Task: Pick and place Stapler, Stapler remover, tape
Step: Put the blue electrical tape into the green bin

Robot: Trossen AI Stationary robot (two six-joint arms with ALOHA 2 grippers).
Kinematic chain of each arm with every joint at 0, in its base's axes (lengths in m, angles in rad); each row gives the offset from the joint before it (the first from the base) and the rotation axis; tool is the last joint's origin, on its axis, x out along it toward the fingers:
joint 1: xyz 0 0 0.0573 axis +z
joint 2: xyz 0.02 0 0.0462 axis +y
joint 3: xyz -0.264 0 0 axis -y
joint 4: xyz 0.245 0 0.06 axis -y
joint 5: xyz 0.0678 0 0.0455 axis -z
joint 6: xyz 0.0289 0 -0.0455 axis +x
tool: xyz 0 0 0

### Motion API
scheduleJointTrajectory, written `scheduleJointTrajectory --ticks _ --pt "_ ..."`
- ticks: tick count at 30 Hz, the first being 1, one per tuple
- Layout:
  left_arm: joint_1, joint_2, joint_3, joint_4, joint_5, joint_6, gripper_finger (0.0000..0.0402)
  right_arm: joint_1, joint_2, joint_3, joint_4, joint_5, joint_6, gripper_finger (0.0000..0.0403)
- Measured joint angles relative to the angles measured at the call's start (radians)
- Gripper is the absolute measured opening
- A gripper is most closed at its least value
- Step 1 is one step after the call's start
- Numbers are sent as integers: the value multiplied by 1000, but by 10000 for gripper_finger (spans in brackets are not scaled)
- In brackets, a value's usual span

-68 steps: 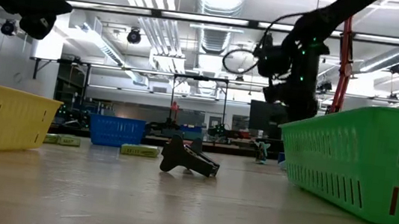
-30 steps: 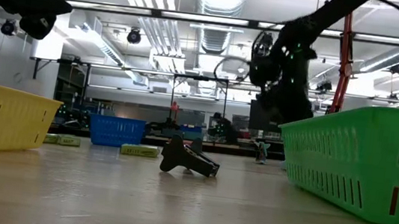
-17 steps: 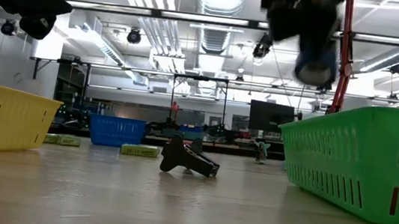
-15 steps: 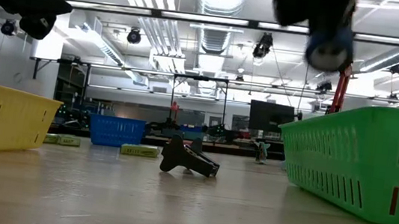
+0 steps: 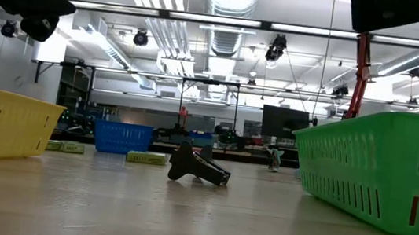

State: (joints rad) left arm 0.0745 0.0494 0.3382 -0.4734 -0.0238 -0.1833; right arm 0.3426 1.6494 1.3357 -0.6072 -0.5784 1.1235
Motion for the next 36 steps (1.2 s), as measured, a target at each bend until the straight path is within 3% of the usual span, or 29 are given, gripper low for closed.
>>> scheduleJointTrajectory --ticks 11,19,28,36 --pt "0 0 0 0 0 0 14 20 106 -1 16 -45 -33 43" --pt "0 0 0 0 0 0 14 14 209 -4 -68 -48 -108 43" --pt "0 0 0 0 0 0 14 8 261 -9 -126 41 -200 45" --pt "0 0 0 0 0 0 14 4 290 -9 -173 38 -205 94"
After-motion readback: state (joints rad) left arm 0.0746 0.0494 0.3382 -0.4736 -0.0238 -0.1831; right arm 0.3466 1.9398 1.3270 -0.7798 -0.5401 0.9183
